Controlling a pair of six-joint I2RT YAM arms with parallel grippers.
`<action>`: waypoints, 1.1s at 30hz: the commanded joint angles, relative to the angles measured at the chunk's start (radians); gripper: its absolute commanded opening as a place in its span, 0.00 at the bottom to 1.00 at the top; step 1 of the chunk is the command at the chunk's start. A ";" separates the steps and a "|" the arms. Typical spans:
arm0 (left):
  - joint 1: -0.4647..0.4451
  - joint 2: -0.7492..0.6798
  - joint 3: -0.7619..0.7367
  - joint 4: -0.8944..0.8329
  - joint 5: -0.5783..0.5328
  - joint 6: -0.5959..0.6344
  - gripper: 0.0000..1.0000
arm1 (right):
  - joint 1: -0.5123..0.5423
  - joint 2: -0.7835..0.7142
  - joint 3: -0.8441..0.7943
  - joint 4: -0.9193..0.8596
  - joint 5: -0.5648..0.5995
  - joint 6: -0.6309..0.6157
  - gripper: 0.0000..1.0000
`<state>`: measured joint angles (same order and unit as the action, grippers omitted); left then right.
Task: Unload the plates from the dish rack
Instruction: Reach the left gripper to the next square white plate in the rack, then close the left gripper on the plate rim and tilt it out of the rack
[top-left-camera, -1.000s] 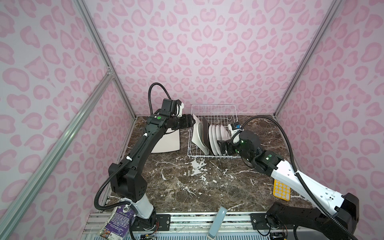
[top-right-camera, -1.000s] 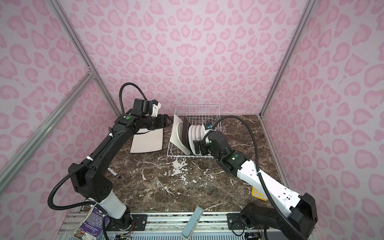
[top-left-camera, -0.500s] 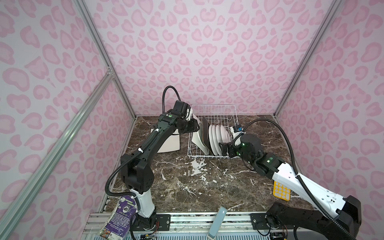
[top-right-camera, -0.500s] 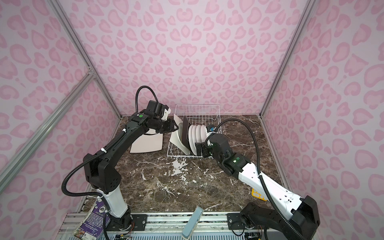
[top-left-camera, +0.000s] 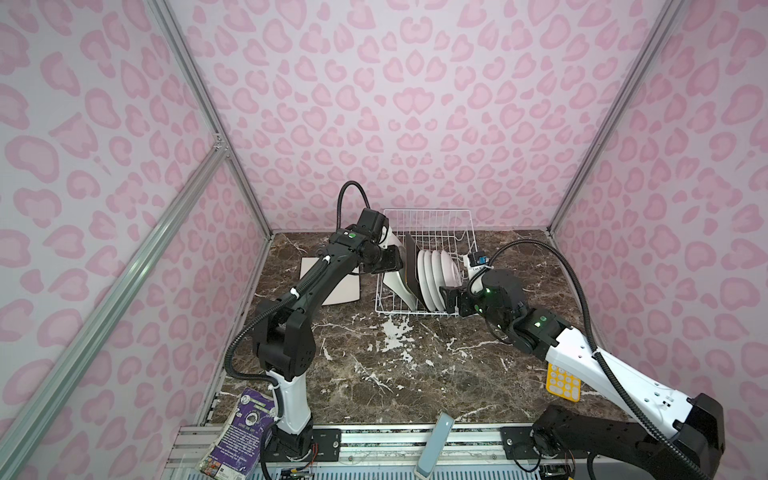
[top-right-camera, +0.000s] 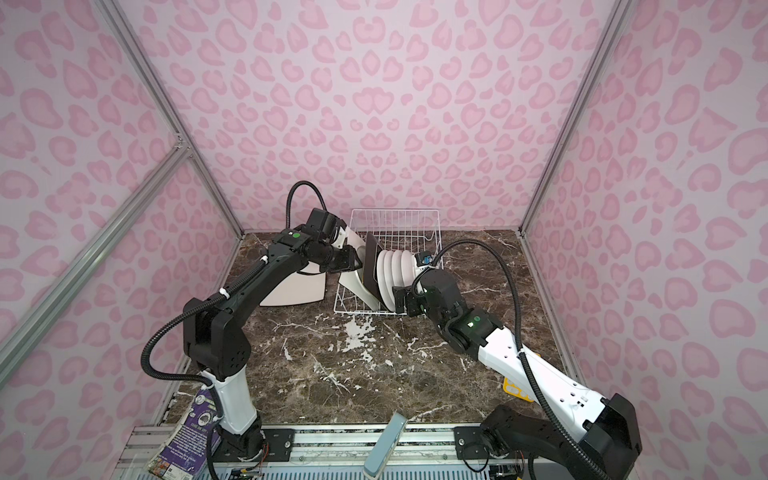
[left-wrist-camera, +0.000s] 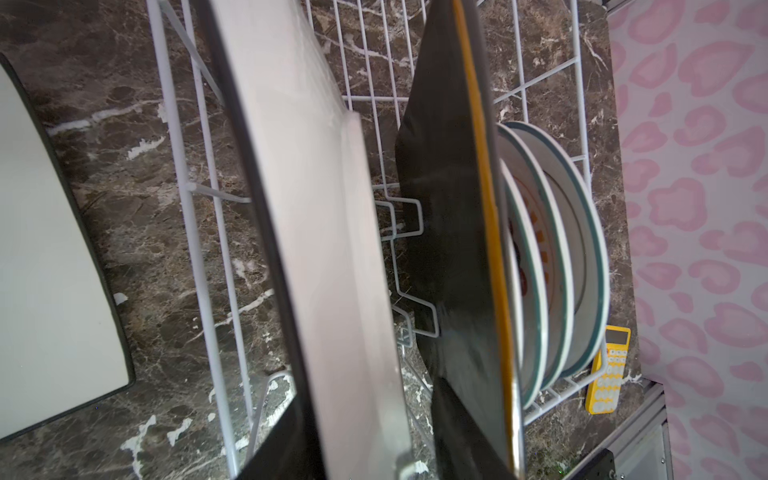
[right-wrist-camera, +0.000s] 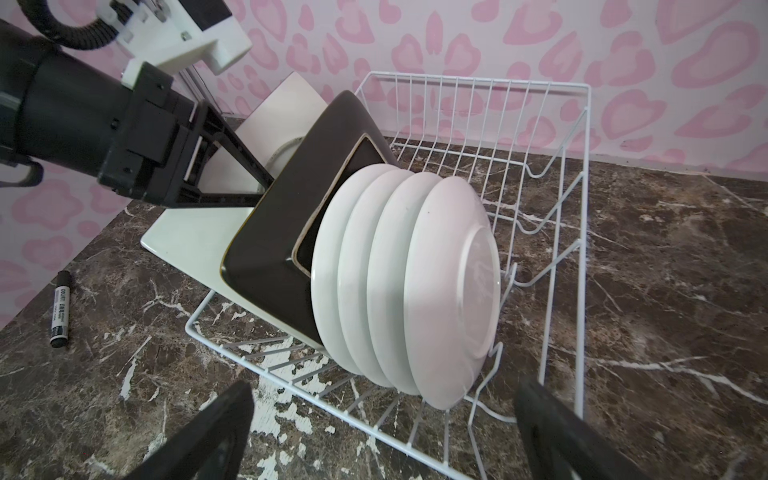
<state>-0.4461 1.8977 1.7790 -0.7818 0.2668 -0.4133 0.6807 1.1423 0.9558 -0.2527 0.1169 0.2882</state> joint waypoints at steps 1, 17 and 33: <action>-0.003 0.008 -0.008 0.039 -0.036 -0.001 0.45 | 0.001 -0.003 -0.008 0.010 0.013 0.006 0.99; -0.003 0.038 0.006 0.073 -0.003 -0.042 0.40 | 0.002 -0.005 -0.019 0.022 0.010 0.023 0.99; -0.003 0.047 -0.011 0.061 -0.014 -0.072 0.16 | 0.002 -0.013 -0.029 0.027 0.014 0.029 0.99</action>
<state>-0.4469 1.9297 1.7863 -0.6914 0.2947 -0.5228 0.6807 1.1301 0.9340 -0.2352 0.1200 0.3115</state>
